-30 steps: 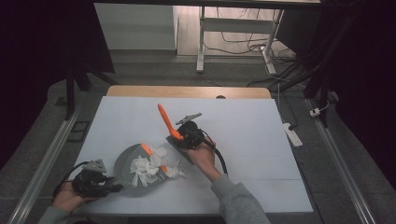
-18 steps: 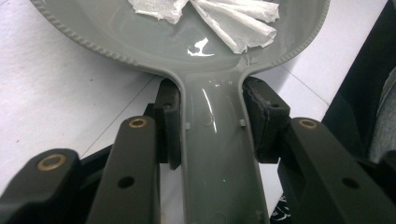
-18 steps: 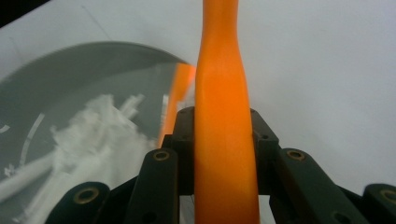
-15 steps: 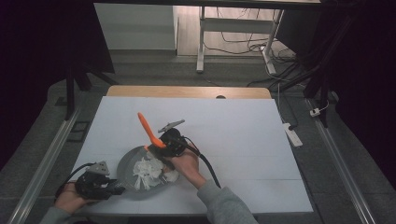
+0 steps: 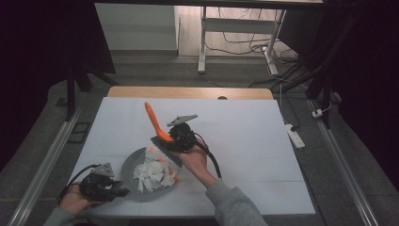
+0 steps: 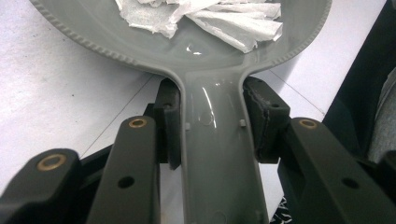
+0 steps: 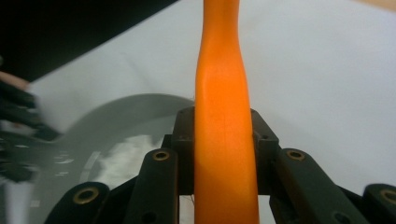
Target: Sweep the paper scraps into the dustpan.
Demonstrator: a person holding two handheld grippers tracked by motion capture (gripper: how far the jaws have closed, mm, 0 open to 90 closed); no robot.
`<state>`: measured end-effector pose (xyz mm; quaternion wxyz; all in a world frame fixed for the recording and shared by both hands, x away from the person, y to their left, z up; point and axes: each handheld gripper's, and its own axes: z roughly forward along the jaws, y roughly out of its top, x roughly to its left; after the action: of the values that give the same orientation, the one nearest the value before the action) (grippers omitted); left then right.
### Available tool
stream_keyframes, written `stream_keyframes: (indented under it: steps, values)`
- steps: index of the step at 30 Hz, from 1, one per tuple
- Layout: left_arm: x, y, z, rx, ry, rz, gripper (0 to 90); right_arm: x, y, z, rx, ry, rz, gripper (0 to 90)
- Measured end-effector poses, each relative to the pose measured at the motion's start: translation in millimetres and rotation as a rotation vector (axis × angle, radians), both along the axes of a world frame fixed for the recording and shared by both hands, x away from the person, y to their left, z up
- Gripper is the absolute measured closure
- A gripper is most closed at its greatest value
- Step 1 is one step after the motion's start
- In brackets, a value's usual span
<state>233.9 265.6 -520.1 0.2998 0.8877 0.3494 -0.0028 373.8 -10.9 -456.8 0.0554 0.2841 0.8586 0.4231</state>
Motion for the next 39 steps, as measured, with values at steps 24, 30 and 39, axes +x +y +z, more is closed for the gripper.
stream_keyframes:
  steps: [24,30,39]
  values:
    - [2.3,-1.8,-1.9,0.000,0.001,0.008,61.3,-2.4,47.1,-29.7,-0.177,0.075,0.143,69.9]
    - [2.0,-3.3,-2.1,-0.008,-0.006,0.013,61.3,-9.1,38.8,-16.2,-0.144,0.031,0.152,69.9]
    - [1.8,-4.1,-5.0,-0.014,-0.016,0.015,61.3,2.0,10.0,-4.1,-0.094,0.009,0.071,69.9]
